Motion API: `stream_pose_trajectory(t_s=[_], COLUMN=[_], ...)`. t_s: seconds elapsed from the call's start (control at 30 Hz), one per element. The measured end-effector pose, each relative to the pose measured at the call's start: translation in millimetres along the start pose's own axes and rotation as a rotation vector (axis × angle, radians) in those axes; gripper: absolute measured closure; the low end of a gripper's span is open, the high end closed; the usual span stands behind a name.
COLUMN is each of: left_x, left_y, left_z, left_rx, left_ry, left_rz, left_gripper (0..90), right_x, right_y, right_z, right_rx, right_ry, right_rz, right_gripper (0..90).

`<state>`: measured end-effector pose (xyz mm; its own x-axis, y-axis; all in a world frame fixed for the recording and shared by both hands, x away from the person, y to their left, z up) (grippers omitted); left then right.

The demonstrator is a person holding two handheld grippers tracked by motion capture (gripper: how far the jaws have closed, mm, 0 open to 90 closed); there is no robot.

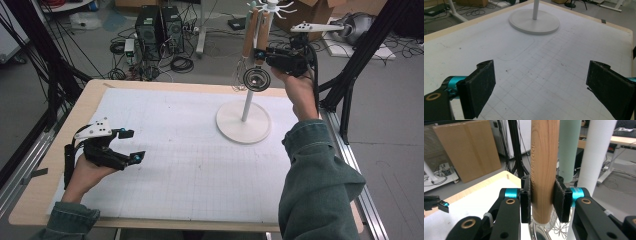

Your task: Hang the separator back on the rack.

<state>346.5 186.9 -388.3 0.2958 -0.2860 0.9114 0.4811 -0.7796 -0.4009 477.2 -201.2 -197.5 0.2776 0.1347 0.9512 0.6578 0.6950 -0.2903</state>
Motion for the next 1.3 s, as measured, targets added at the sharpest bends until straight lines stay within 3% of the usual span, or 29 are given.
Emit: stream_pose_trajectory(t_s=[0.4,0.7,0.87,1.3], left_x=[1.3,0.9,1.0,-1.1], left_y=[-3.2,-3.1,-3.9,-3.0], left_z=[1.5,1.4,2.1,2.0], left_rx=[-0.001,-0.003,-0.002,-0.003], left_ry=[-0.008,-0.010,-0.011,-0.017], left_rz=[-0.012,-0.010,-0.011,-0.005], left_gripper=[8.3,8.2,8.0,6.8], right_x=[-0.6,-7.2,-18.9,-55.9], right_y=[-4.2,-13.3,-16.8,-26.0], right_z=[-2.0,0.5,5.1,21.3], right_rx=[-0.015,-0.009,0.005,0.069], right_ry=[0.007,0.012,0.016,0.020], right_rz=[-0.025,-0.049,-0.051,-0.087], right_gripper=[66.8,44.4,36.2,30.7])
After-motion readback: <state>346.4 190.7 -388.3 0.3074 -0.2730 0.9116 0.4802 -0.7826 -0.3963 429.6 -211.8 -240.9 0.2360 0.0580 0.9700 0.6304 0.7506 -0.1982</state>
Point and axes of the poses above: each handheld gripper's, and its own axes: y roughly forward along the jaws, x roughly out of its top, z roughly to its left, the point moved 7 cm from there along y, roughly forward along the jaws
